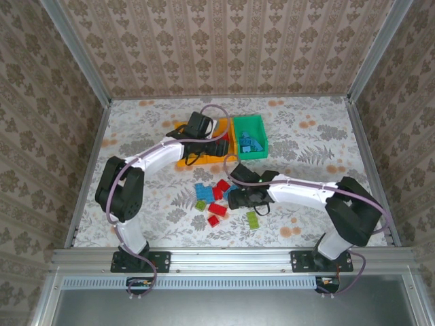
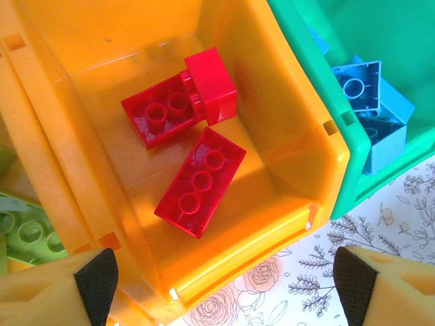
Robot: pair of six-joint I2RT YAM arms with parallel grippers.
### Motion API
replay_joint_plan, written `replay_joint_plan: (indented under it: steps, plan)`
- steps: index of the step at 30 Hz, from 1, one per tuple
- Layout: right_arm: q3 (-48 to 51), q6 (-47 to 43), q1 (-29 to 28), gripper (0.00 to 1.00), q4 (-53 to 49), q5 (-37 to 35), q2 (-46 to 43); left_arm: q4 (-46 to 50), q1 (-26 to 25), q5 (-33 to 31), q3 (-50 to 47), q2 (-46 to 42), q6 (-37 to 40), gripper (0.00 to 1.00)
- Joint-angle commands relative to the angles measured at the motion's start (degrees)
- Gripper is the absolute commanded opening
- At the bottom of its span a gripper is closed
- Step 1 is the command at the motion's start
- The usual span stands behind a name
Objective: Sort the legos into containers by color
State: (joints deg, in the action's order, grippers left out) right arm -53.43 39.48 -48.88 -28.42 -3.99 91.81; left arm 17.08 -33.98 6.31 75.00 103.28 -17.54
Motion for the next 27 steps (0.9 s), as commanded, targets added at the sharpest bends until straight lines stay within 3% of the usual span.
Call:
replay_joint_plan:
  steps: [1,7,21,27]
  plan:
    - [-2.67,2.15,-1.02,0.77,-0.28,0.26,3.64,-0.32,0.49,-0.82,-0.49,-2.56,-0.76,0.87]
    - [-4.57,2.31,-1.27,0.7,-0.27,0.07,6.7,-0.39,0.53,-1.4,-0.92,-3.33,-1.08,0.93]
    - [-4.51,2.16,-1.63,0.31,-2.06,-1.1,4.47,-0.25,2.45,-3.35,-5.02,-7.76,-2.21,0.96]
    - [-7.63,-1.46,-2.42,0.29,-0.81,-0.05,-0.3,1.62,5.01,-4.53,-10.54,-13.48,-3.7,0.99]
